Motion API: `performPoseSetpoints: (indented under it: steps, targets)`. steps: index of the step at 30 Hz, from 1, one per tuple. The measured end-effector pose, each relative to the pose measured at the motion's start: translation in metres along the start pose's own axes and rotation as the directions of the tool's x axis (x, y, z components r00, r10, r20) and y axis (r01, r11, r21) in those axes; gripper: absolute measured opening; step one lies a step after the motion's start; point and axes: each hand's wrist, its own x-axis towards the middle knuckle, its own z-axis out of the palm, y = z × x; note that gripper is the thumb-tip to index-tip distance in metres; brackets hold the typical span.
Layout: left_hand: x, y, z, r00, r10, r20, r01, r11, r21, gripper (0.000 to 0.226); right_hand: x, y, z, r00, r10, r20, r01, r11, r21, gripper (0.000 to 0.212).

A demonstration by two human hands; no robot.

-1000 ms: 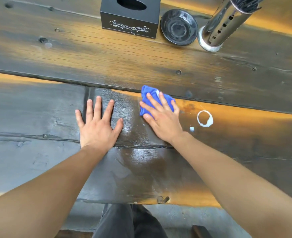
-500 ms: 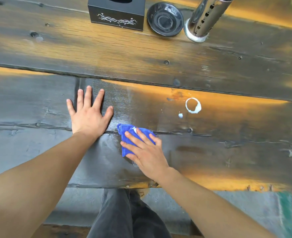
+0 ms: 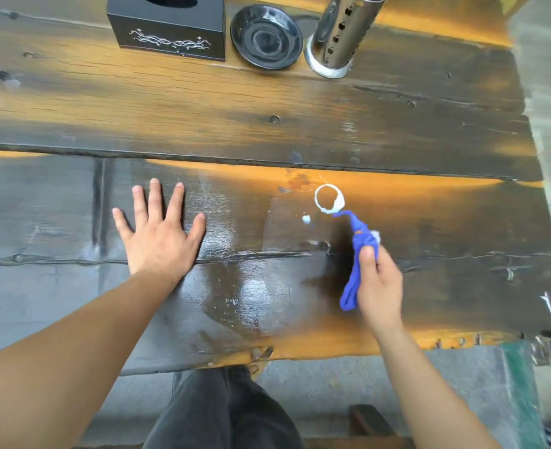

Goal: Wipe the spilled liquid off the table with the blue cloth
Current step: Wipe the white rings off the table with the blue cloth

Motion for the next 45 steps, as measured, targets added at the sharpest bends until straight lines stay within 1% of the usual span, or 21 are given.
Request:
performPoseSetpoints:
  steps: [2,4,6,8,10,12,15,17,20,23,26,30,35,37,41,45]
  targets:
    - [0.001,0.001,0.001,1.000,0.003,-0.003,-0.003,1.000,0.005,0.074,0.046,0.011,-0.015,0.992,0.012,-0.129,-0.021,0.998,-0.065,0.025]
    - [0.001,0.001,0.001,1.000,0.000,-0.006,0.000,1.000,0.004,0.074,0.091,0.025,-0.025,0.980,0.023,-0.196,-0.054,0.987,-0.153,0.031]
    - [0.001,0.001,0.002,1.000,-0.006,-0.013,0.007,1.000,0.008,0.074,0.128,0.035,-0.025,0.978,0.019,-0.209,-0.084,0.948,-0.307,0.039]
    - [0.001,0.001,0.003,1.000,-0.013,-0.017,0.013,1.000,0.016,0.074,0.150,0.035,-0.013,0.981,0.017,-0.196,-0.114,0.860,-0.497,0.044]
    - [0.001,0.000,0.004,1.000,-0.012,-0.024,0.012,1.000,0.027,0.073,0.164,0.027,0.004,0.985,-0.002,-0.171,-0.099,0.810,-0.579,0.048]
    - [0.001,0.000,0.005,1.000,-0.011,-0.029,0.012,0.999,0.036,0.073,0.173,0.018,0.021,0.990,-0.027,-0.140,-0.061,0.805,-0.590,0.051]
    - [0.001,0.000,0.005,0.999,-0.012,-0.032,0.013,0.999,0.041,0.072,0.176,0.007,0.044,0.995,-0.078,-0.058,0.026,0.790,-0.613,0.052]
    - [0.001,0.001,0.005,0.999,-0.014,-0.029,0.016,0.999,0.047,0.072,0.169,0.000,0.058,0.994,-0.109,0.017,0.096,0.782,-0.616,0.050]
    - [0.001,0.001,0.005,0.999,-0.018,-0.028,0.020,0.998,0.051,0.072,0.148,-0.012,0.086,0.975,-0.161,0.155,0.223,0.743,-0.631,0.052]
    - [0.001,0.001,0.005,1.000,-0.015,-0.025,0.017,0.999,0.050,0.073,0.119,-0.026,0.115,0.927,-0.237,0.292,0.372,0.682,-0.629,0.054]
    - [0.001,0.001,0.006,1.000,-0.017,-0.026,0.018,0.999,0.048,0.073,0.083,-0.035,0.141,0.854,-0.302,0.424,0.516,0.602,-0.610,0.052]
    - [0.001,0.001,0.006,0.999,-0.019,-0.031,0.020,0.999,0.031,0.074,0.034,-0.031,0.160,0.756,-0.390,0.525,0.653,0.499,-0.570,0.050]
    - [0.001,0.001,0.005,0.999,-0.023,-0.029,0.024,0.999,0.032,0.075,0.004,-0.013,0.147,0.691,-0.465,0.554,0.722,0.409,-0.558,0.051]
    - [0.001,0.001,0.004,0.999,-0.026,-0.031,0.027,0.999,0.027,0.075,-0.001,-0.004,0.136,0.687,-0.457,0.565,0.726,0.392,-0.565,0.052]
    - [0.000,0.001,0.003,0.999,-0.033,-0.031,0.034,0.999,0.019,0.075,-0.001,0.020,0.103,0.733,-0.434,0.524,0.673,0.357,-0.648,0.052]
    - [0.000,0.001,0.003,0.999,-0.031,-0.031,0.032,0.999,0.016,0.074,0.010,0.040,0.064,0.807,-0.384,0.449,0.583,0.391,-0.712,0.052]
